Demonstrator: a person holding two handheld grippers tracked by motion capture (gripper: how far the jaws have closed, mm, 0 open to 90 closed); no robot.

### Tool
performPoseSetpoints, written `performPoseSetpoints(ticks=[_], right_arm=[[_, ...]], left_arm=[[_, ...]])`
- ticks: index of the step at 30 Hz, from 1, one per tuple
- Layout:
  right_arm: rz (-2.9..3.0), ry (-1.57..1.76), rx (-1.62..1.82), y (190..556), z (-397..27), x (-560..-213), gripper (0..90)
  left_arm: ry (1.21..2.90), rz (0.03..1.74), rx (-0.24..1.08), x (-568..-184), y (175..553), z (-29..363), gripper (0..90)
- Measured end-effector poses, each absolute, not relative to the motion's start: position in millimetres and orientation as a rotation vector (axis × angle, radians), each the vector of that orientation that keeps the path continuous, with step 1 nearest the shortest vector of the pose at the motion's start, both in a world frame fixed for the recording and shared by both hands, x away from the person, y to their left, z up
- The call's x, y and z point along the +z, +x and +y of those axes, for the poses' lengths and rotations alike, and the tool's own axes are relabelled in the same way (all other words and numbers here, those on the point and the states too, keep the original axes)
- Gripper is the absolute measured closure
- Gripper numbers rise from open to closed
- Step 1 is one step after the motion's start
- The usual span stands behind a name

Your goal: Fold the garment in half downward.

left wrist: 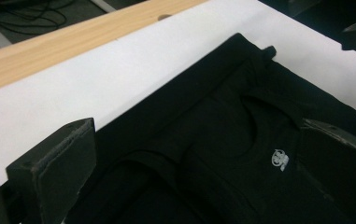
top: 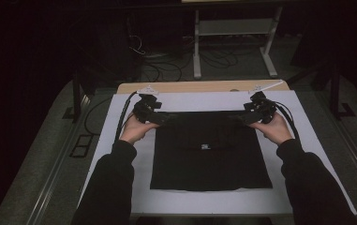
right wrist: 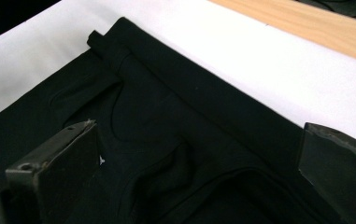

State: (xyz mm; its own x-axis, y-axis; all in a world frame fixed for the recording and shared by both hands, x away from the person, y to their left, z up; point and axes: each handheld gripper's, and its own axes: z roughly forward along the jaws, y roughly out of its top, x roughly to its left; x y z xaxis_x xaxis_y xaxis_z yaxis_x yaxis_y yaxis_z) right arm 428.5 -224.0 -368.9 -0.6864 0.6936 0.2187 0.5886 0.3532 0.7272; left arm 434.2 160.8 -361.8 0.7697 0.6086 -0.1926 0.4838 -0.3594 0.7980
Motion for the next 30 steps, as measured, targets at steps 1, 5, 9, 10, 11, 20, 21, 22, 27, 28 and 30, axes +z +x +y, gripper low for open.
performPoseSetpoints(ticks=[1, 5, 9, 10, 11, 20, 21, 22, 27, 28, 30], right_arm=[[2.482, 1.181, 1.247, 428, -223, -370, 0.0], [2.504, 1.179, 1.247, 428, -221, -376, 0.7], [2.528, 1.175, 1.256, 428, -219, -382, 3.5], [2.531, 1.176, 1.26, 428, -219, -383, 4.2], [2.536, 1.177, 1.263, 428, -218, -384, 5.0], [2.582, 1.149, 1.285, 428, -211, -392, 16.8], [2.585, 1.152, 1.289, 428, -210, -393, 19.8], [2.584, 1.156, 1.287, 429, -210, -394, 21.5], [2.601, 1.153, 1.272, 431, -206, -399, 32.1], [2.604, 1.152, 1.266, 431, -205, -400, 34.3], [2.607, 1.154, 1.261, 432, -204, -403, 36.8]], left_arm=[[2.028, 0.81, 0.165, -363, 434, 159, 0.0], [2.016, 0.808, 0.139, -366, 435, 155, 0.0], [2.02, 0.798, 0.121, -370, 435, 152, 0.0], [2.023, 0.796, 0.117, -371, 436, 151, 0.0], [2.024, 0.797, 0.11, -373, 436, 151, 0.0], [2.024, 0.803, 0.017, -389, 442, 151, 4.6], [2.011, 0.804, 0.014, -390, 442, 152, 7.1], [2.004, 0.805, 0.012, -392, 442, 152, 8.9], [1.999, 0.822, -0.007, -399, 445, 152, 12.8], [2.004, 0.826, -0.013, -400, 445, 152, 13.3], [2.004, 0.847, -0.031, -403, 447, 152, 14.2]])
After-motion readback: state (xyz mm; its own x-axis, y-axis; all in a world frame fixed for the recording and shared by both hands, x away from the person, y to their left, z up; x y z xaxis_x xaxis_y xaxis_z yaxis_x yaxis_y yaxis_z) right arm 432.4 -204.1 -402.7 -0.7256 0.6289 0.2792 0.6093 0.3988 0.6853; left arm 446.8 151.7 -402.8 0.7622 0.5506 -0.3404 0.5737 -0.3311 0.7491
